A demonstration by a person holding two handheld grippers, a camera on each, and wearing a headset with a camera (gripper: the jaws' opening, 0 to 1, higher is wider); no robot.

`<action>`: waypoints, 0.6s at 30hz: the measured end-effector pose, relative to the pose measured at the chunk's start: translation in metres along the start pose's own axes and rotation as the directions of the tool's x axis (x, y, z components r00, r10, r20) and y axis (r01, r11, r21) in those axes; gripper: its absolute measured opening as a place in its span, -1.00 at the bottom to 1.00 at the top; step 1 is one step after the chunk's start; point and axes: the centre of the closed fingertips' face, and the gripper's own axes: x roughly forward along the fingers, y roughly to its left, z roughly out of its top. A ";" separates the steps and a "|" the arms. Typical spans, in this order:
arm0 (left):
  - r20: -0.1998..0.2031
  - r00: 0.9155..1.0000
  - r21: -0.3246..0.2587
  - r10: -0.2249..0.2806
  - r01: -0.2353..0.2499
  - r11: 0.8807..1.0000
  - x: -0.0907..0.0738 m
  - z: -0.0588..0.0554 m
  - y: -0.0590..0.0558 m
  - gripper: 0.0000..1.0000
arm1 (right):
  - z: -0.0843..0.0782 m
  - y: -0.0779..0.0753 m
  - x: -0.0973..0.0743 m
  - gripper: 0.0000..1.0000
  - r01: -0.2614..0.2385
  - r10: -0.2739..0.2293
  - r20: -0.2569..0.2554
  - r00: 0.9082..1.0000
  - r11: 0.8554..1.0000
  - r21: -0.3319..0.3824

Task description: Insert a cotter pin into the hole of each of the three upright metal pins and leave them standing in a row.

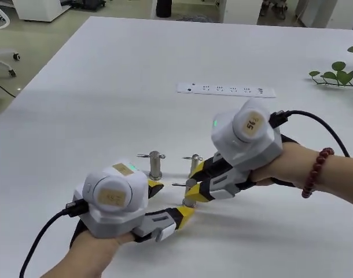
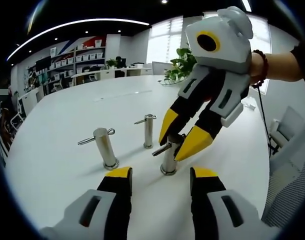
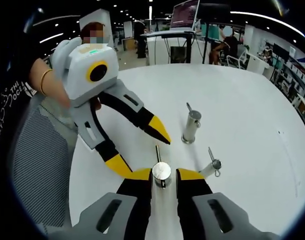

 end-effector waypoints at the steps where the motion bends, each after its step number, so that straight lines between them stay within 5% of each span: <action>1: 0.000 1.000 0.000 0.001 -0.001 1.000 -0.001 0.000 0.001 -0.10 | 0.000 0.000 0.000 -0.75 -0.003 0.003 0.008 1.000 1.000 0.009; 11: -0.003 0.999 0.061 0.039 -0.038 0.997 -0.019 0.009 0.006 -0.01 | 0.002 0.003 0.001 -0.83 -0.018 0.018 0.050 0.999 1.000 0.013; 18: 0.022 0.999 0.036 0.050 -0.051 0.998 -0.031 0.014 0.010 0.11 | 0.002 0.001 -0.002 -0.84 -0.031 0.029 0.062 0.998 0.999 0.016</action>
